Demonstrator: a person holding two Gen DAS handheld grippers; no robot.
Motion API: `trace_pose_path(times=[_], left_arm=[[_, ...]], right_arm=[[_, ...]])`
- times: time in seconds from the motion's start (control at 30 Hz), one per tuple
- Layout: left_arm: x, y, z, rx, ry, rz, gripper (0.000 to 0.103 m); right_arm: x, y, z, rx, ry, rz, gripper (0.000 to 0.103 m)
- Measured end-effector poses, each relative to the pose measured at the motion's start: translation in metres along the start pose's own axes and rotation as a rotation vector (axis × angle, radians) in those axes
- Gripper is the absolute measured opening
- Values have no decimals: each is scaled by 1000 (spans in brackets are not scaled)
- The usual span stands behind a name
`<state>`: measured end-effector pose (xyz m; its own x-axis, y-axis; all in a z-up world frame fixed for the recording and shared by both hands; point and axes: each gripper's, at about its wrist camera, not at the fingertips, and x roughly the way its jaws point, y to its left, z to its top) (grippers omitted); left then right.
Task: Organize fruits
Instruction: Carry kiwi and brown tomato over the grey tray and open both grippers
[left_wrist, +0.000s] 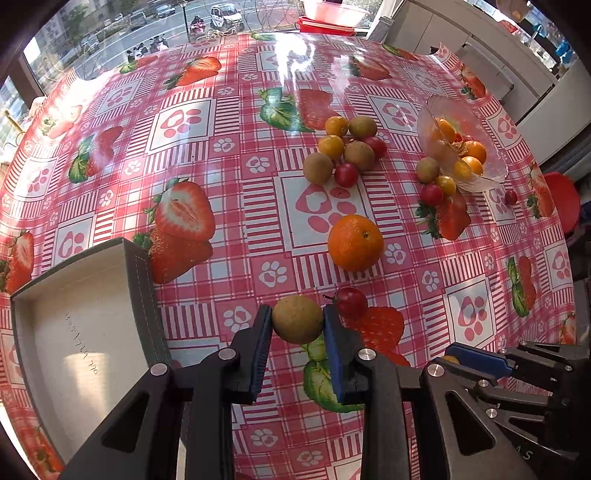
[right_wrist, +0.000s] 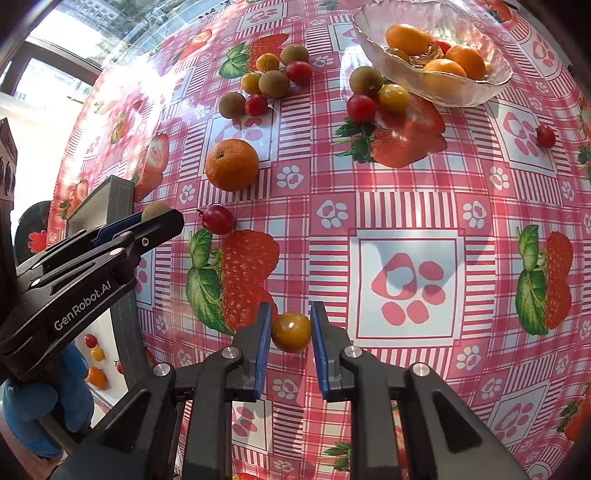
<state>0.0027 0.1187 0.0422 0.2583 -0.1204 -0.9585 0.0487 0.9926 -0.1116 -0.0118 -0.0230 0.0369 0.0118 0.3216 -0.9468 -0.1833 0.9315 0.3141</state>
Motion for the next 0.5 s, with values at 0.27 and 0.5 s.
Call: trace_pose_path(times=[0.27, 0.5], left_arm=[[-17, 6, -27, -13, 10, -18, 29], [-34, 16, -45, -38, 3, -27, 29]], right_arm=[[-12, -1, -14, 7, 12, -10, 23], [-19, 12, -22, -1, 18, -16, 23]])
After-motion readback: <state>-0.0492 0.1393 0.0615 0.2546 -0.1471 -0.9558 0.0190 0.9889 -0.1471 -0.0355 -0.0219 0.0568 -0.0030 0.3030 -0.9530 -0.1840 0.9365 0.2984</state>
